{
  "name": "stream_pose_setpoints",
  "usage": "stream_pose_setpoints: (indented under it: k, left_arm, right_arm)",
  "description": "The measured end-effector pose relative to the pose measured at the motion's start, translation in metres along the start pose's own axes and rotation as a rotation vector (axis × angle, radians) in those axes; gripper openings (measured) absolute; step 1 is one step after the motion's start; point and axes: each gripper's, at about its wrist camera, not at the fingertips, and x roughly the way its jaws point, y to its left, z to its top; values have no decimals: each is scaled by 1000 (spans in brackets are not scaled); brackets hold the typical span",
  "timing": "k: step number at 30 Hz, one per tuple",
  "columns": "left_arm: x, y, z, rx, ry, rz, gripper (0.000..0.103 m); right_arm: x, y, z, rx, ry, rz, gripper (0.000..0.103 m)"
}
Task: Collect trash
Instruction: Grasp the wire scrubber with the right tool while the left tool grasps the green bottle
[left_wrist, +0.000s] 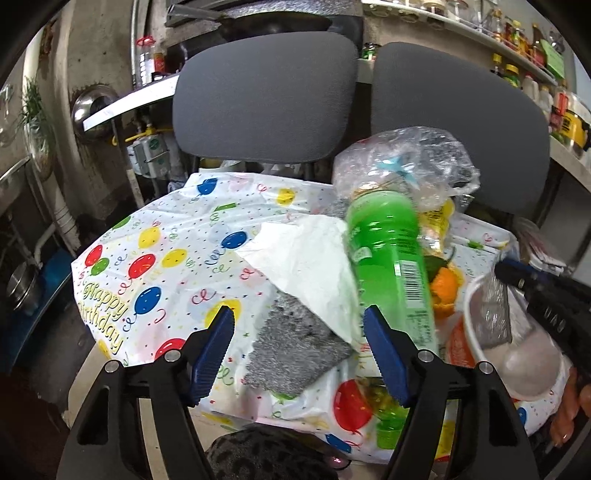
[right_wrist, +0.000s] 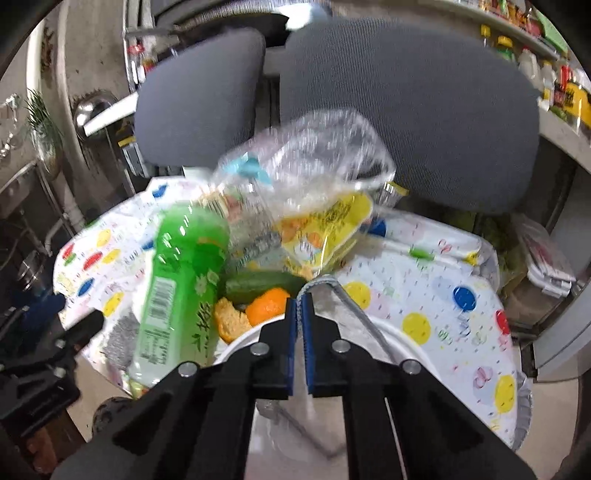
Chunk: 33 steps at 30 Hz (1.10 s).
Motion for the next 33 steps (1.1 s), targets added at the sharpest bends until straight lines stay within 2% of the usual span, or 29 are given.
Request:
stream_pose_setpoints:
  k: [6,9,12,18,19,21,23,30,33]
  left_arm:
    - [-2,-23,6,18,5,-47,72]
    - [4,-37,7,20,33,-84,72]
    - [15,-52,11,24,51,-111,73]
    - [48,-69,16,29,108,-90,72]
    - [53,-68,17,23,120,-90,71]
    - [59,-64,18,10,139,-92,58]
    - [57,-58,20,-14,138,-115,57]
    - [-5,-40,37,-21,-35,-100,56]
    - [-47,-33,48,-26,-123,-137,56]
  right_arm:
    - [-53,-24,15,4,-147,-8,4]
    - [-74,-39,16,-9,-202,-52,4]
    - [-85,-53,12,-7,-218,-72,4]
    - [-92,-72,-1,9,-220,-64,4]
    - [-94,-73,-2,11,-222,-62,4]
    - [-98,-76,-1,17,-236,-47,4]
    - [-101,-77,1,20,-250,-30,4]
    - [-112,-81,21,36,-307,22,4]
    - [-131,-87,26,45,-357,14,4]
